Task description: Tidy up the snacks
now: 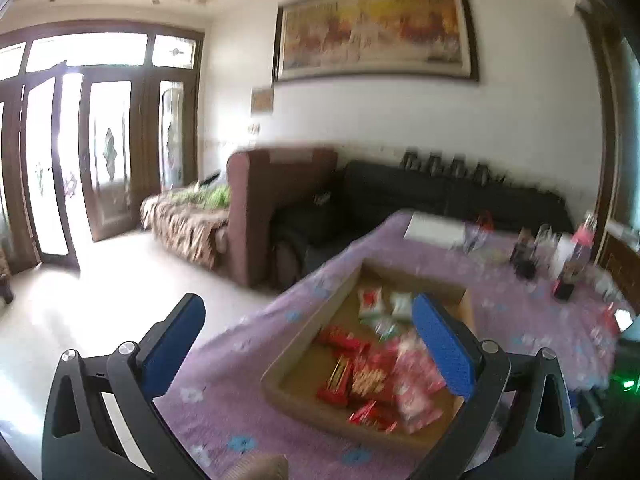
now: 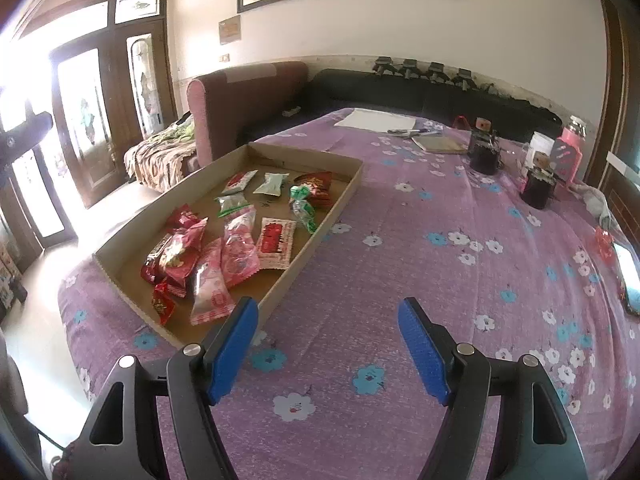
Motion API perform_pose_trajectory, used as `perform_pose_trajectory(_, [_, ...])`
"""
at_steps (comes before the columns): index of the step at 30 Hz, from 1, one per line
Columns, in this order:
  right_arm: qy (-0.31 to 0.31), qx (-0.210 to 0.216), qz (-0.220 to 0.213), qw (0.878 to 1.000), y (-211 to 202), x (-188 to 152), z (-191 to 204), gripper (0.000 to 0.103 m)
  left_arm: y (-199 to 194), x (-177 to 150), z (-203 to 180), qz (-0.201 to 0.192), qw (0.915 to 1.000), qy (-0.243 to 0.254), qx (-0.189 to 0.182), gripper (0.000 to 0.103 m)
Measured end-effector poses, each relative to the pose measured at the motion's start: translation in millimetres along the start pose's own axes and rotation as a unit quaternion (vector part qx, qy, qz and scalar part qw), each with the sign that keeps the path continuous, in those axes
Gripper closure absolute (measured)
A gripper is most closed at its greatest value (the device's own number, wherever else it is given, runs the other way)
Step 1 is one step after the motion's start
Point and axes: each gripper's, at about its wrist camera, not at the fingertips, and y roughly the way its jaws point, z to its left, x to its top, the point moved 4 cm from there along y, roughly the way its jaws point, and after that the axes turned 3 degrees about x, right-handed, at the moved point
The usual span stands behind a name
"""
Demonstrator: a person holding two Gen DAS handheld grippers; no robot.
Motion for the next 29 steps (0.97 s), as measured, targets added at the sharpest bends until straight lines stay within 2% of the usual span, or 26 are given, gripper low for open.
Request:
perform_pose_trajectory(1, [-0.004, 0.002, -0.001, 1.000, -0.8, -0.4, 1.8, 0.029, 8.0, -4.0, -2.6, 0.022, 0.9996, 0.016, 0.003, 0.000])
perform_pose_trajectory(4, [-0.023, -0.002, -0.007, 1.000, -3.7, -0.5, 7.9, 0.029, 18.9, -12.4, -6.4, 0.052, 0.9982, 0.030, -0.002, 0.000])
perform_pose_trajectory(9, [-0.060, -0.005, -0.021, 0.998, -10.4, 0.3, 21.9, 0.026, 23.0, -17.4, -3.9, 0.060, 0.9982, 0.004, -0.009, 0.000])
perform_pose_trajectory(11, [-0.071, 0.000, -0.022, 0.997, -11.8, -0.3, 27.7, 0.023, 27.6, -20.2, -5.9, 0.070, 0.9975, 0.010, -0.007, 0.000])
perform_pose_trajectory(14, [-0.083, 0.006, -0.022, 0.996, -12.4, -0.4, 33.9, 0.023, 34.7, -27.3, -8.8, 0.094, 0.9954, 0.022, -0.003, 0.000])
perform_pose_trajectory(19, [-0.094, 0.009, -0.013, 0.995, -9.2, -0.7, 41.2, 0.022, 46.0, -36.4, -7.4, 0.127, 0.9916, 0.007, -0.020, 0.000])
perform_pose_trajectory(29, [-0.097, 0.028, 0.008, 0.995, 4.1, -2.6, 54.7, 0.022, 57.2, -43.7, 7.0, 0.152, 0.9881, -0.009, -0.022, 0.000])
